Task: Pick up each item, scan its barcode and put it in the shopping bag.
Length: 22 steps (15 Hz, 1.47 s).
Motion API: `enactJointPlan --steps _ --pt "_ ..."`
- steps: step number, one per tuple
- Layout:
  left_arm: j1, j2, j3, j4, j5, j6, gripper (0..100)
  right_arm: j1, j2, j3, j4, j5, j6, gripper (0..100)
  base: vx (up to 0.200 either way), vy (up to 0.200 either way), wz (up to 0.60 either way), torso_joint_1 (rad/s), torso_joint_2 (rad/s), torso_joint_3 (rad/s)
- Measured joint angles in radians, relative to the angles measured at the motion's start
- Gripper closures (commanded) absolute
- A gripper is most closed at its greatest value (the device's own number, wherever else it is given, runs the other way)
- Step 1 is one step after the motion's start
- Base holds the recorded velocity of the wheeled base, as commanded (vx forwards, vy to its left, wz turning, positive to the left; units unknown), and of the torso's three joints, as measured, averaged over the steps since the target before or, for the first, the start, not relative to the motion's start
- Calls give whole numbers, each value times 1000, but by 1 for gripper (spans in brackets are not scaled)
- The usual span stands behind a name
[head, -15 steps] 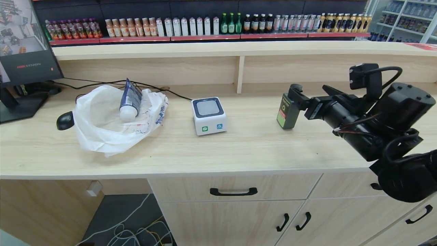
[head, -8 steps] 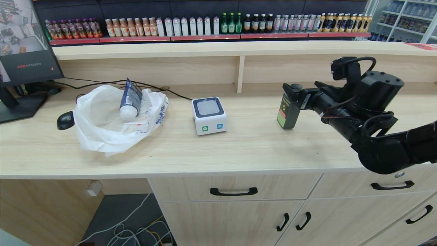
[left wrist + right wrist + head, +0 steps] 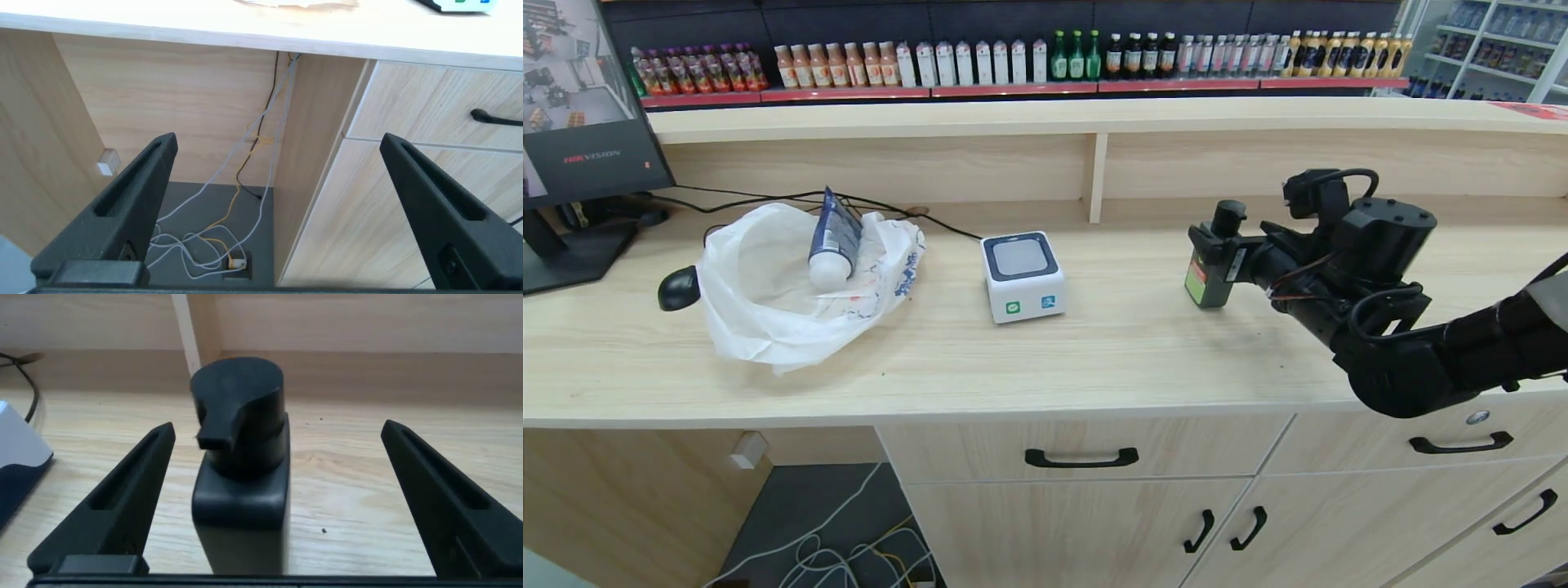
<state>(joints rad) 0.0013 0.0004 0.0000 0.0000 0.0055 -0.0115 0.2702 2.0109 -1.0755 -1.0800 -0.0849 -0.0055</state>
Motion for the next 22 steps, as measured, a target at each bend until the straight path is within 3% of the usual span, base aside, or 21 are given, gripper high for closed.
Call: enactJointPlan --steps 22 --pt "0 0 0 0 0 0 0 2 120 26 -98 -1 16 0 0 0 0 0 0 0"
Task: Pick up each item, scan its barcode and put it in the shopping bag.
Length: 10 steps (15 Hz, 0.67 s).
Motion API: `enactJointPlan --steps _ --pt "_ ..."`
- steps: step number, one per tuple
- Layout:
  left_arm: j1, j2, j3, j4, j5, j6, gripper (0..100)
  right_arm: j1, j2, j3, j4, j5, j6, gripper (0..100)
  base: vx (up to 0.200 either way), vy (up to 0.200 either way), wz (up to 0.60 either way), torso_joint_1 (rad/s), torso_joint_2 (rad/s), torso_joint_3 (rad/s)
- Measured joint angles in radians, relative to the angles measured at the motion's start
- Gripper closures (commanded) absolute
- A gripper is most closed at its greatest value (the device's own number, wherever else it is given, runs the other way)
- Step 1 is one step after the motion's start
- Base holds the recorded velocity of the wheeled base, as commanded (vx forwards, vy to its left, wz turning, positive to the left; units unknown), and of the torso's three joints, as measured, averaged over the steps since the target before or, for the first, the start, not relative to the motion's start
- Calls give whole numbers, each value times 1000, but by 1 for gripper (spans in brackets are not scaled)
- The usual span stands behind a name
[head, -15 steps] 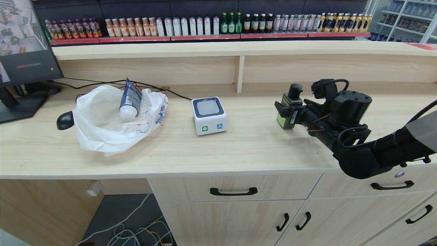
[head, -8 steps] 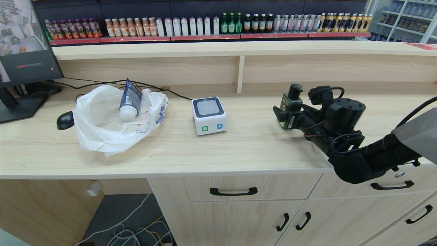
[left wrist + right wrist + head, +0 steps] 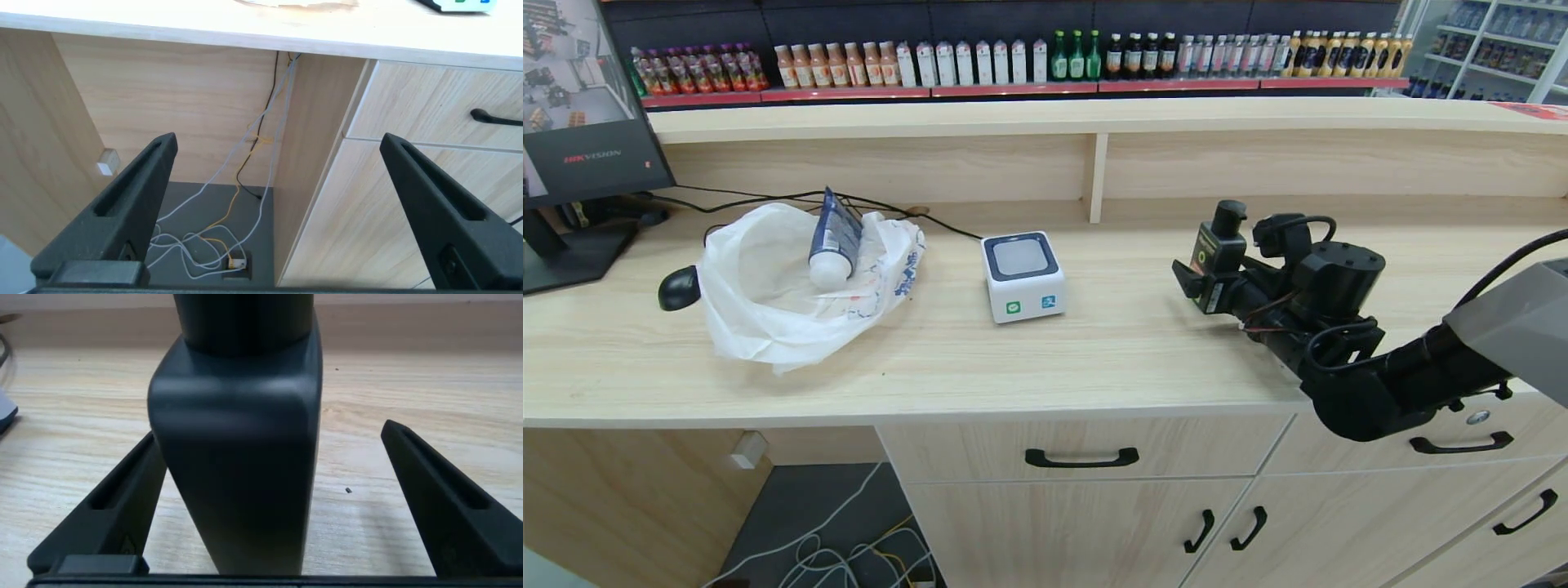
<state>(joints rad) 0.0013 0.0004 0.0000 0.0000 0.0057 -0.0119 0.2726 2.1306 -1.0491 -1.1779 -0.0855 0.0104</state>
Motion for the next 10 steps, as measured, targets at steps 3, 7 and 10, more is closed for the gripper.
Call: enactJointPlan --steps 3,7,10 --pt "0 0 0 0 0 0 0 1 3 -14 1 0 0 0 0 0 0 0 0 0" --pt "0 0 0 0 0 0 0 5 19 -16 -17 -9 -5 100 0 0 0 0 0 0" --pt "0 0 0 0 0 0 0 17 22 -18 -20 -29 -3 100 0 0 0 0 0 0"
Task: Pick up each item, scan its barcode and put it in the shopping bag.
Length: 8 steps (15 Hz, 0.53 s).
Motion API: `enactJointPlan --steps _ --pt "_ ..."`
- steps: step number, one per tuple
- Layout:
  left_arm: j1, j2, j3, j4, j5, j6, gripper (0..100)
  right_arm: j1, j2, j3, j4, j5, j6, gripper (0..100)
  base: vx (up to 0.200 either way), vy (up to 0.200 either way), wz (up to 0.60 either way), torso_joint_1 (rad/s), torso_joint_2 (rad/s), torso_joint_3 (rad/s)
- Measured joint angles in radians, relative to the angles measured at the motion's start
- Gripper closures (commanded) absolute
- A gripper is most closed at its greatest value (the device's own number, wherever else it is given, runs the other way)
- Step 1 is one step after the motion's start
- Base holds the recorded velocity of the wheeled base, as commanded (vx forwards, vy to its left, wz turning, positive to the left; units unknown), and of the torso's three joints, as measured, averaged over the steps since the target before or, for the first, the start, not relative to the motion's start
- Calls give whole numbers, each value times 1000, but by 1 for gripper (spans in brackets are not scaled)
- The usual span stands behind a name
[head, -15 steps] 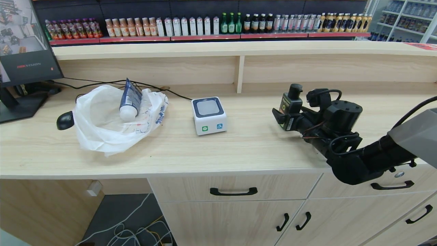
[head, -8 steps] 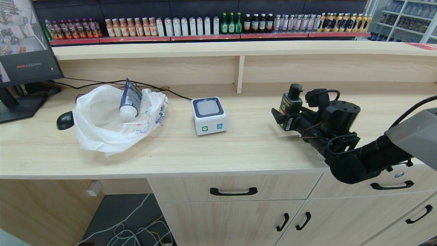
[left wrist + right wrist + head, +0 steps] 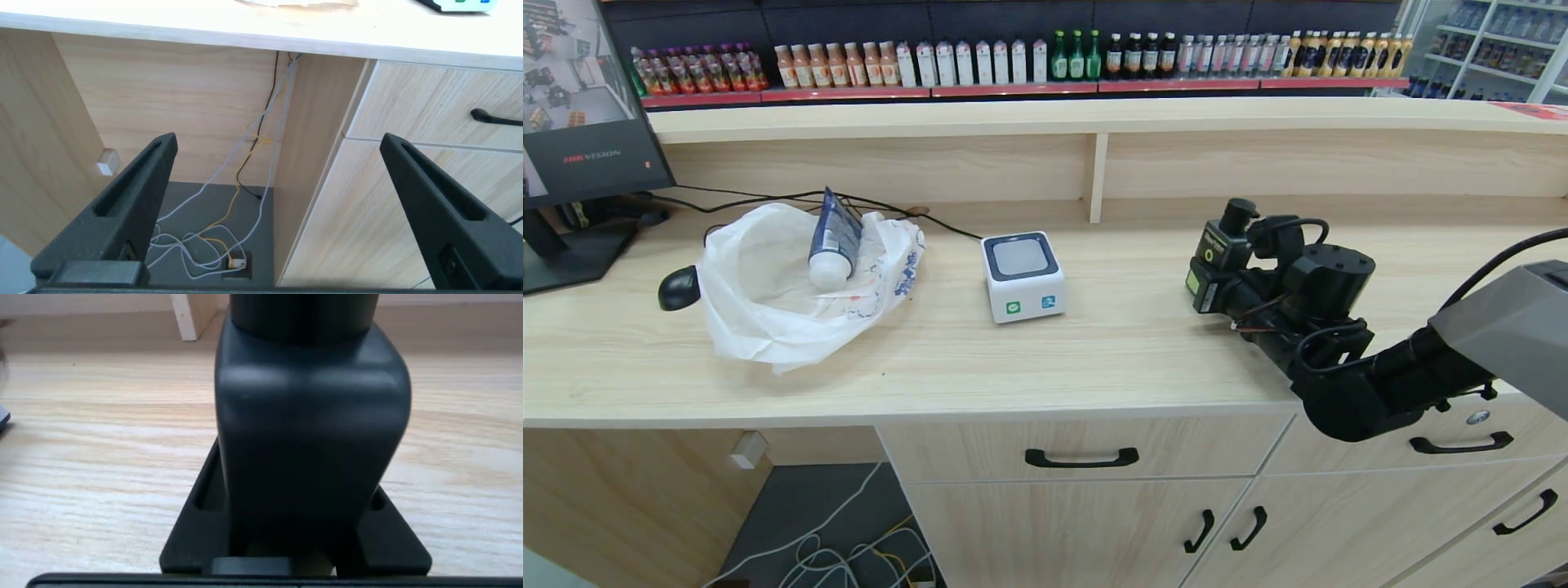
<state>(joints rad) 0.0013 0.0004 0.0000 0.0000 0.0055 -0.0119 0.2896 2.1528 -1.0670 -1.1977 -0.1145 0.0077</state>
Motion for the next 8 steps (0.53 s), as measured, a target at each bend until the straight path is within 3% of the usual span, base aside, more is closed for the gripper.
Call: enactJointPlan --steps 8 --pt "0 0 0 0 0 0 0 28 -5 8 -48 -15 -7 100 0 0 0 0 0 0"
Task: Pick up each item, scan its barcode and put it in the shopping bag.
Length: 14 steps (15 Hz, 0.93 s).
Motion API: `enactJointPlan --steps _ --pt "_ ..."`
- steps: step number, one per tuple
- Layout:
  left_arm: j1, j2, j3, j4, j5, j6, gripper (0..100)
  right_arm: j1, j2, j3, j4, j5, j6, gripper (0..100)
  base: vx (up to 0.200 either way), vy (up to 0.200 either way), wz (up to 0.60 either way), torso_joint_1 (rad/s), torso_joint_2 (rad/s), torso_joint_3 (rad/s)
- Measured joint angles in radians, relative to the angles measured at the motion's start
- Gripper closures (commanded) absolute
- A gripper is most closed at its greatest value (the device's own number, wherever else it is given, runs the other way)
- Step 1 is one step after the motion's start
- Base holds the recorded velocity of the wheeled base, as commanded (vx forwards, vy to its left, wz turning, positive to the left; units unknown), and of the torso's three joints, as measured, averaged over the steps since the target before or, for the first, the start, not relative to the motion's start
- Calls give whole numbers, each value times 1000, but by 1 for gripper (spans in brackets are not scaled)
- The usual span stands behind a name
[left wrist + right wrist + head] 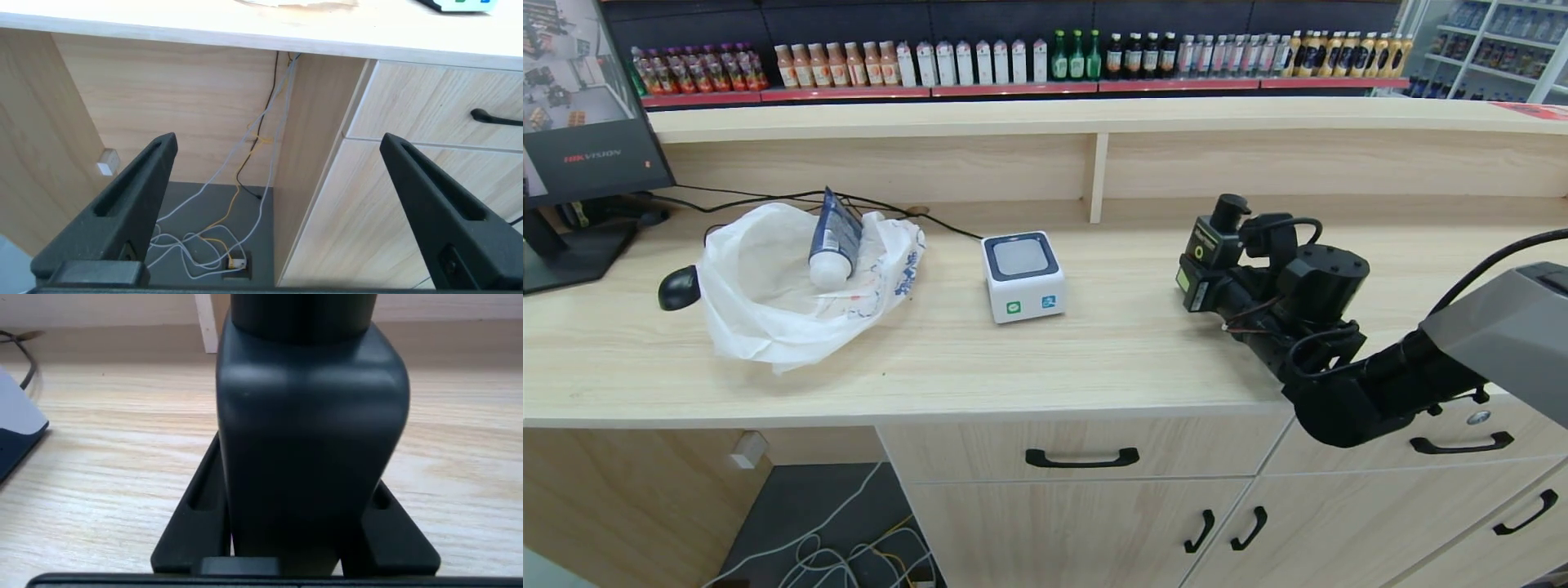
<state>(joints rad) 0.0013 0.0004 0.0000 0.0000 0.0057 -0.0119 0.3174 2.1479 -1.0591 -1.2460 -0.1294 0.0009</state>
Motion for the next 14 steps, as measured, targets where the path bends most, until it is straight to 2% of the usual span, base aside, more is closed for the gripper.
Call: enactJointPlan --steps 6,14 --pt "0 0 0 0 0 0 0 5 -83 37 0 0 -32 100 0 0 0 0 0 0" --pt "0 0 0 0 0 0 0 12 -367 372 1 0 -142 100 0 0 0 0 0 0"
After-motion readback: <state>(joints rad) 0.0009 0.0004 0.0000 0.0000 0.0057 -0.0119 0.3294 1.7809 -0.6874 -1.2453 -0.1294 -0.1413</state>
